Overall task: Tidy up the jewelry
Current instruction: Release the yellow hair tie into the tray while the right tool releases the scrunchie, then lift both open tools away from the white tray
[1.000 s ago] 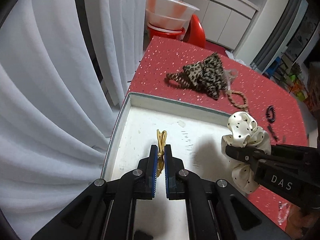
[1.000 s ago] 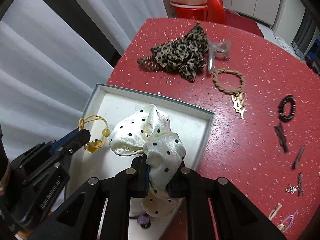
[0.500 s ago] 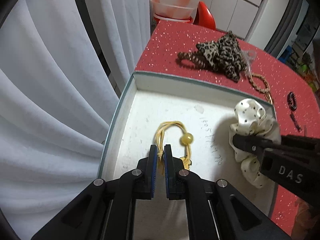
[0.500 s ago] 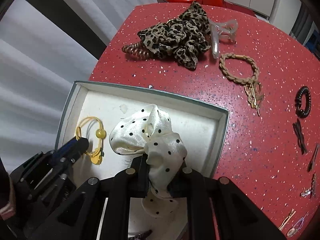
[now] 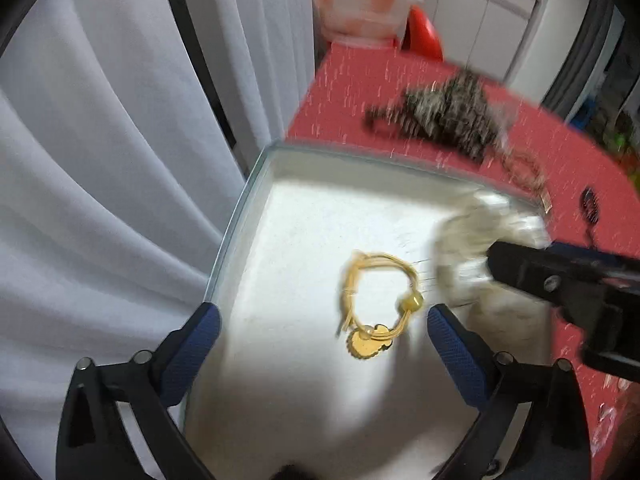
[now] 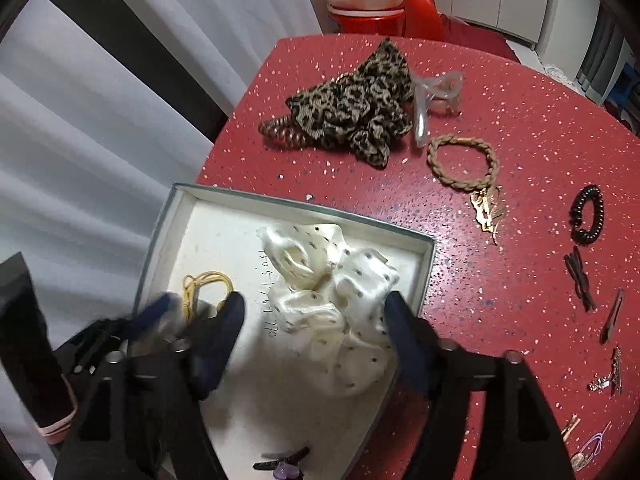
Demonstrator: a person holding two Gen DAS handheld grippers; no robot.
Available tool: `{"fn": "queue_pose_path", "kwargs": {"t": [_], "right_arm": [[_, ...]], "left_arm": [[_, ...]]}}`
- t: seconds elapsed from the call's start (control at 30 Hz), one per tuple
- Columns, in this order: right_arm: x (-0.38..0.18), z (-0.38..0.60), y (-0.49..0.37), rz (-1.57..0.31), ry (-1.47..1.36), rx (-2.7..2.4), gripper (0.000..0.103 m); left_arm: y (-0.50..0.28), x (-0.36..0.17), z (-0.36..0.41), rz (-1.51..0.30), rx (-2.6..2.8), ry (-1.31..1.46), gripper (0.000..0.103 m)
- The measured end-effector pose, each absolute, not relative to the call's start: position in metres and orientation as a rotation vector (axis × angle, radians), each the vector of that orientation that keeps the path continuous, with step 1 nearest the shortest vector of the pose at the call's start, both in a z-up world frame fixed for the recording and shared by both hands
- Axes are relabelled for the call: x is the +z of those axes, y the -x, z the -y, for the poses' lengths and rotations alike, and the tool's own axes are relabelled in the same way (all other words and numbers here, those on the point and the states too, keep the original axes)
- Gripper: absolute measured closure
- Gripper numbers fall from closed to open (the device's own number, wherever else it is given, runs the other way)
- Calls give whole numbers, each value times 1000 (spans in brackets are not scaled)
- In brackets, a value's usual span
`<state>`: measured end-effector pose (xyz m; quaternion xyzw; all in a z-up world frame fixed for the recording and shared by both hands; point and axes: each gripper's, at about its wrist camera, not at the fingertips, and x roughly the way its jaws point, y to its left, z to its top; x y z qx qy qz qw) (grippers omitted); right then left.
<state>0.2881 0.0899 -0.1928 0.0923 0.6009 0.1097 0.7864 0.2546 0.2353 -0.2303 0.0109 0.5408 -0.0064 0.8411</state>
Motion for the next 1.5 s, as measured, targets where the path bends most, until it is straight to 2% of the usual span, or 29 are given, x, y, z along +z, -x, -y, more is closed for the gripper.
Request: {"fn": "queue_pose_path", "kwargs": {"t": [0.3, 0.83, 0.97, 1.5], "right_arm": [[-164, -67, -275, -1245, -238, 213, 24], [-164, -15, -223, -1299, -295, 119, 22], [-163, 4, -200, -1315, -316, 99, 14], [-171, 121, -105, -1403, -429, -108, 14]], "left_arm": [[-247, -220, -231, -1173, -4, -33, 0], [-204, -193, -220, -1217, -20, -56, 0], [-185, -183, -203, -1205, -27, -131, 0], [-133, -166, -116, -1264, -224, -143, 0]]}}
